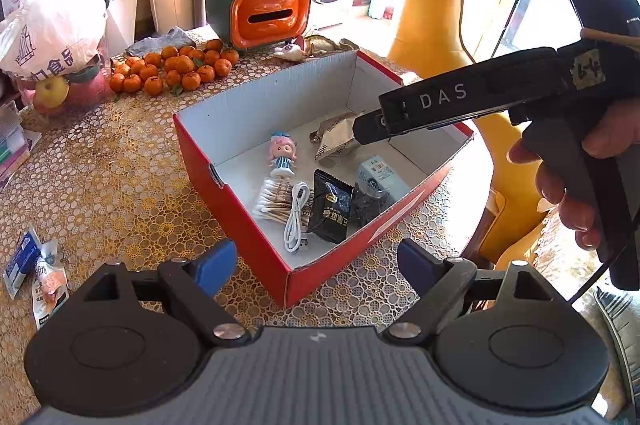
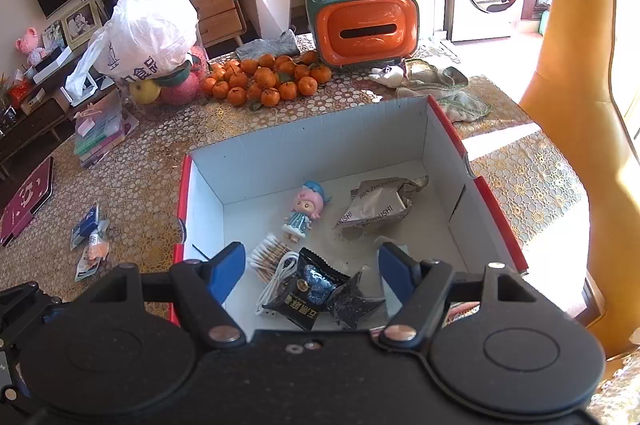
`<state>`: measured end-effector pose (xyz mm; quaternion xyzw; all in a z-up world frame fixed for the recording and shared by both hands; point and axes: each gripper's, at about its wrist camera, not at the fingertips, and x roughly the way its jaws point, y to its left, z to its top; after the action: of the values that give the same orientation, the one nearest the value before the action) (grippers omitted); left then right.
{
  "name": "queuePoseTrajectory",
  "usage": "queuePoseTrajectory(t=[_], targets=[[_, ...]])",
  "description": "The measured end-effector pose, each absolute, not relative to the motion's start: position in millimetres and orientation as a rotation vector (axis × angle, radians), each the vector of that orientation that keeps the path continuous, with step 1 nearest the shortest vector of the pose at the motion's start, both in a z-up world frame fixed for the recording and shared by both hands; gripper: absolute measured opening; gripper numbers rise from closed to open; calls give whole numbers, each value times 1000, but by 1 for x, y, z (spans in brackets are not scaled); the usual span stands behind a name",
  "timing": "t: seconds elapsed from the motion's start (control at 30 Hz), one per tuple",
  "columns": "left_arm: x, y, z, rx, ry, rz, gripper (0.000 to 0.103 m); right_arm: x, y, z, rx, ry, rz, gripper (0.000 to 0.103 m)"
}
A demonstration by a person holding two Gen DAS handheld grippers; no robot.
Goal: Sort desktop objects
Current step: 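Withdraw both tools up from the shoebox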
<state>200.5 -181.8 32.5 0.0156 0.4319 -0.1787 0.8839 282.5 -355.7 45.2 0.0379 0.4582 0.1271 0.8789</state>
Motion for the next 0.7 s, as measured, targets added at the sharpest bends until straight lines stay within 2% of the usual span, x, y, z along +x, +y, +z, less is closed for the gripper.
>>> queuePoseTrajectory(t=[0.7], targets=[[142,-140,50,-22,811,-317,88,217,-331,69,116,823,312,74]])
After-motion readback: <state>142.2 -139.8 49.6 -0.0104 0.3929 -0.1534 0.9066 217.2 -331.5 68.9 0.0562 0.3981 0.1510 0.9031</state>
